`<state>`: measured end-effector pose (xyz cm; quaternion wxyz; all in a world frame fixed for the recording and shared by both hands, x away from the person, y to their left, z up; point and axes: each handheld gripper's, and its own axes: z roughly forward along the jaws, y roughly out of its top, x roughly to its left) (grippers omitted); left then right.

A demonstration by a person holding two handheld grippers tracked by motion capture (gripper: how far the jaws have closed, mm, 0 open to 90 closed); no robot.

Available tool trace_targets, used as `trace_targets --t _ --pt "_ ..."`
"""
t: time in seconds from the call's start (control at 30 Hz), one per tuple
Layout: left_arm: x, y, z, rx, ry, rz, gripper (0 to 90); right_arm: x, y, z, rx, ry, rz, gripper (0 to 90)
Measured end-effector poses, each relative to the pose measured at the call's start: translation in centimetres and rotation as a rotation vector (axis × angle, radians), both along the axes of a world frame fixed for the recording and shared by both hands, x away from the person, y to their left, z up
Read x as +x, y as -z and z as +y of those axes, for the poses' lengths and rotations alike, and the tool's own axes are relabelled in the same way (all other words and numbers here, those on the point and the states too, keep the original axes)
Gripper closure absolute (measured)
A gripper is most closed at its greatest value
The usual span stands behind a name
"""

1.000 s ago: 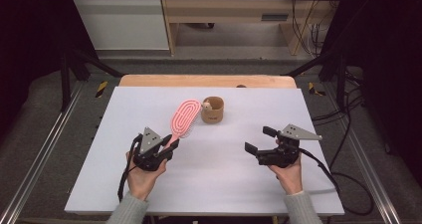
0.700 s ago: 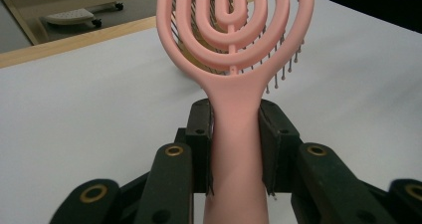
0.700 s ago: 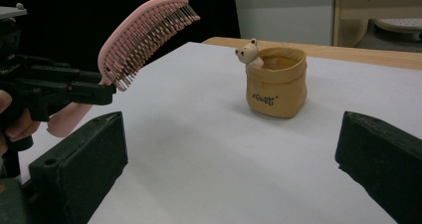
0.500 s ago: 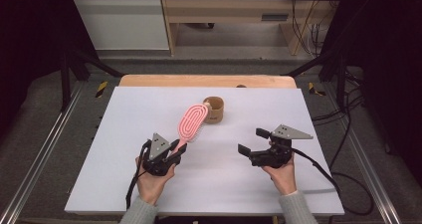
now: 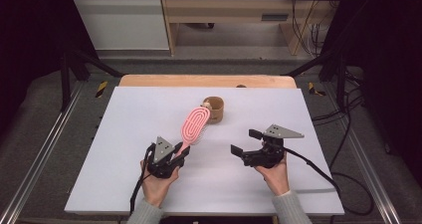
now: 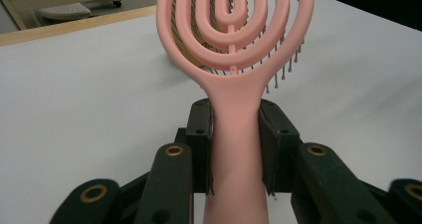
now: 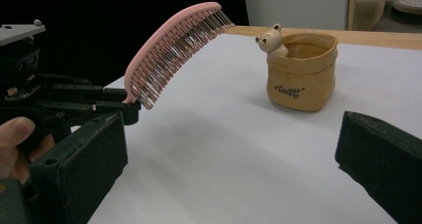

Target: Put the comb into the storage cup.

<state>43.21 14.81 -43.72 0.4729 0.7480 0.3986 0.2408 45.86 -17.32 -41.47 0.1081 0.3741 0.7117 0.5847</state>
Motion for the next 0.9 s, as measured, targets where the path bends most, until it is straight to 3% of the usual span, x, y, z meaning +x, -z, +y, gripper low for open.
trace_targets --t 0.67,0.9 --pt "-0.2 0.1 -0.9 -0.015 0.006 -0.004 69.8 0.2 -0.3 1.0 0.054 0.006 0.022 0.4" --pt "-0.2 -0.1 -1.3 -0.015 0.012 -0.007 69.8 0.3 -0.6 1.4 0.05 0.009 0.027 0.4"
